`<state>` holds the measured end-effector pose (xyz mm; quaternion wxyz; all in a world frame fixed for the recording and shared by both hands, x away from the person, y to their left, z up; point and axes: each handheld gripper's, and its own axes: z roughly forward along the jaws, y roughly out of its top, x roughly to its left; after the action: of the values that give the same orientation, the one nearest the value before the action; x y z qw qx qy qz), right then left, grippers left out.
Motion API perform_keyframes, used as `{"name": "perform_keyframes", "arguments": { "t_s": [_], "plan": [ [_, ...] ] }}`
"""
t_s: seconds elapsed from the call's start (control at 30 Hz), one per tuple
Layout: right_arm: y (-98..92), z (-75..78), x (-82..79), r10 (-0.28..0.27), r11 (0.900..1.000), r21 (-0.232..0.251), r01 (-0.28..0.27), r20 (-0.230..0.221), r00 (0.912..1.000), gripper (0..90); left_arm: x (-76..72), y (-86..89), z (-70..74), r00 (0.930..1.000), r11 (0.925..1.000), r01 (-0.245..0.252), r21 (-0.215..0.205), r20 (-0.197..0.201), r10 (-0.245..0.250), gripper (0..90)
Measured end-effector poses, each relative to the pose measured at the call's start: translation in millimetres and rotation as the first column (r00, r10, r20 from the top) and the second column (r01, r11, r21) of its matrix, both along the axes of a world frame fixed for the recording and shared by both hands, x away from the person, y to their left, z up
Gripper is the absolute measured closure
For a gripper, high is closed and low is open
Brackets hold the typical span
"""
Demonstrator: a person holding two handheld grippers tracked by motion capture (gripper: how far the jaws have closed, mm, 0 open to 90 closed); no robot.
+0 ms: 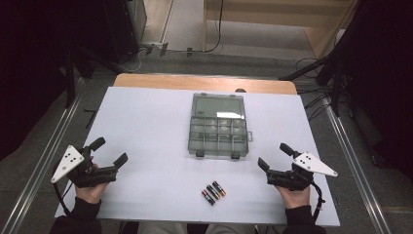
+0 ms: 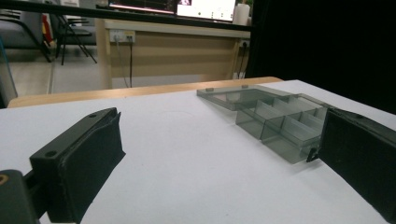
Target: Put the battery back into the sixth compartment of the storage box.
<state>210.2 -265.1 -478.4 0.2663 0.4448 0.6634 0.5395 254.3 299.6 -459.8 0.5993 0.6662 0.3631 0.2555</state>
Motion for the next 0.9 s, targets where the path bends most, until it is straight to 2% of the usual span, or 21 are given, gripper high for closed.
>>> {"name": "perform_keyframes", "arguments": {
  "t_s": [0.4,0.53,0.7,0.9],
  "plan": [
    [17.4,4.8,1.0,0.044,0.997,-0.061,-0.048,-0.060,0.9972,5.0,-3.3,2.0,0.8,0.9998,0.9997,-0.014,-0.017,0.011,0.015,0.0],
    [22.5,6.9,0.2,0.063,0.996,-0.063,-0.068,-0.085,0.9944,5.0,-3.8,2.5,0.9,0.9997,0.9996,-0.022,-0.021,0.011,0.022,0.0],
    [30.9,9.7,-1.4,0.069,0.991,-0.108,-0.080,-0.103,0.9922,5.0,-4.0,2.5,0.9,0.9998,0.9995,-0.017,-0.026,0.013,0.017,0.0],
    [38.5,10.5,0.2,0.083,0.987,-0.126,-0.101,-0.135,0.9874,5.7,-4.3,2.3,1.0,0.9998,0.9996,-0.013,-0.023,0.012,0.014,0.0]
  ]
}}
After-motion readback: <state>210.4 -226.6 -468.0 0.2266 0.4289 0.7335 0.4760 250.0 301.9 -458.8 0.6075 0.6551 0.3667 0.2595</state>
